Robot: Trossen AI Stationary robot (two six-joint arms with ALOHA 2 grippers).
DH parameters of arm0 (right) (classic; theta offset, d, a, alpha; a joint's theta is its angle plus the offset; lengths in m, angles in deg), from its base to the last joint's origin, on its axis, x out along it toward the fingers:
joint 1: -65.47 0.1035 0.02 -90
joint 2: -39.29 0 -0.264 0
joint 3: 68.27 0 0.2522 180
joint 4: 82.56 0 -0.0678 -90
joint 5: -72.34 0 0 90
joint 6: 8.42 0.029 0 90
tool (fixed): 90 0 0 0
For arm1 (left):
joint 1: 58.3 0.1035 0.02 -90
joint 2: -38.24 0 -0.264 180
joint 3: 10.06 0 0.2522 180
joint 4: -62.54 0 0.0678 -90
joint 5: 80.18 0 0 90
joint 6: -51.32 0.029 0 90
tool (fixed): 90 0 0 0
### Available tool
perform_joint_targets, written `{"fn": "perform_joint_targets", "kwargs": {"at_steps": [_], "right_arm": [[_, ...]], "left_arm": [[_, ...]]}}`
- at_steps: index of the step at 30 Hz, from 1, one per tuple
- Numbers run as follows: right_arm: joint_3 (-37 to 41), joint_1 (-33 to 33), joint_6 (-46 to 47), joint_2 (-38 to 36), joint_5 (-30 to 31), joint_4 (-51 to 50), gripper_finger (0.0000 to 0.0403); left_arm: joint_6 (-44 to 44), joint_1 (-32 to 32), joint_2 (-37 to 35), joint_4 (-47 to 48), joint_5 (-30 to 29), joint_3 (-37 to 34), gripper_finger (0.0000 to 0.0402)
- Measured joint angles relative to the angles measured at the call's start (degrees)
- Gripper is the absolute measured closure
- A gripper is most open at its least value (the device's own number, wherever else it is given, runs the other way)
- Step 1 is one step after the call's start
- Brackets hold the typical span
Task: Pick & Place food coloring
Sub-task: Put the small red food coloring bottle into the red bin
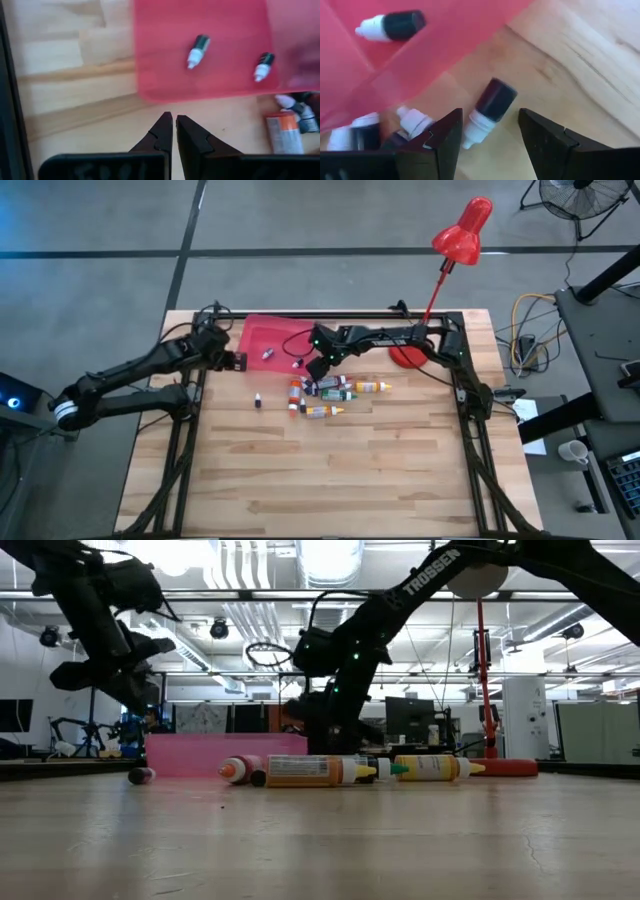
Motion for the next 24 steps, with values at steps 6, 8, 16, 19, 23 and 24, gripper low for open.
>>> {"fn": "perform_joint_targets", "kwargs": {"at_steps": [6, 8, 16, 19, 23, 24], "right_arm": [[-0.1, 0.3, -0.9, 0.9, 2.8, 0.2, 0.0215], [-0.2, 0.3, -2.0, 1.1, 2.9, 0.0, 0.0225], [-0.2, -0.2, -3.1, 1.0, 2.7, -1.4, 0.0337], [0.0, -0.4, -4.3, -0.1, 2.3, -1.7, 0.0357], [0.0, -0.5, -6.9, -3.9, 3.5, -1.9, 0.0357], [-0.2, -0.5, -7.2, -5.4, 4.0, -1.5, 0.0357]], "left_arm": [[-3.9, 0.0, -0.1, -0.1, 0.4, -3.0, 0.0402], [-4.0, 0.0, -0.1, -0.2, 0.4, -3.1, 0.0402], [-0.9, 0.0, -0.9, -3.8, 0.4, -1.4, 0.0402], [0.9, 0.0, -1.0, -5.5, 0.4, -0.5, 0.0402], [2.7, 0.0, -1.0, -6.8, 0.4, 0.5, 0.0402], [3.0, 0.0, -1.0, -7.2, 0.4, 0.6, 0.0402]]}}
